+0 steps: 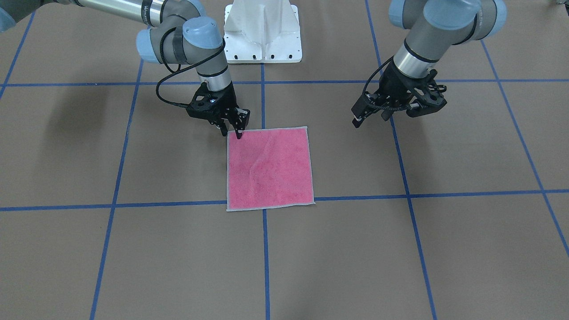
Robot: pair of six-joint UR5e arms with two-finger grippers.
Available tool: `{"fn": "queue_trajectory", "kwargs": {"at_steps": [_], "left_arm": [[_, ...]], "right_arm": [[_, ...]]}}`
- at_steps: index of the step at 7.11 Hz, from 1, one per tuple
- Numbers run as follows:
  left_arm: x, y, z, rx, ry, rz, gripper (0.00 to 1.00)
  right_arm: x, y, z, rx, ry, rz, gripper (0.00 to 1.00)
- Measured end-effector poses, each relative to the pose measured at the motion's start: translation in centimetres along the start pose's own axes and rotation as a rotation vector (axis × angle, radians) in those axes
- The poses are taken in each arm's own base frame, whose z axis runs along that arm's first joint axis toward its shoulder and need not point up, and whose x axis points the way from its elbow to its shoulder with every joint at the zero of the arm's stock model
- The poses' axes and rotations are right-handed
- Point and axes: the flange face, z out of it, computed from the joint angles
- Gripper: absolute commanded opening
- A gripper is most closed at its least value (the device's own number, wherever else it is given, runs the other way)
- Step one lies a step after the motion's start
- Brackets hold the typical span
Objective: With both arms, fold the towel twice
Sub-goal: 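Bring the left gripper to the towel's other near corner while the right gripper waits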
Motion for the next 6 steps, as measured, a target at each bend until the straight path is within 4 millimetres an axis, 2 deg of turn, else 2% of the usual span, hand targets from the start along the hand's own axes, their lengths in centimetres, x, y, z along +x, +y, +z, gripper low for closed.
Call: {"fn": "queue_trajectory", "kwargs": {"at_steps": [1, 6], "left_arm": [[0.0, 0.0, 0.0, 0.000, 0.000, 0.000, 1.00], [0.2, 0.5, 0.7, -0.001, -0.007, -0.018, 1.00]], "right_arm": [[0.0, 0.0, 0.0, 0.000, -0.001, 0.000, 0.00], [-0.1, -0.4, -1.4, 0.001, -0.021, 0.004, 0.02]]}}
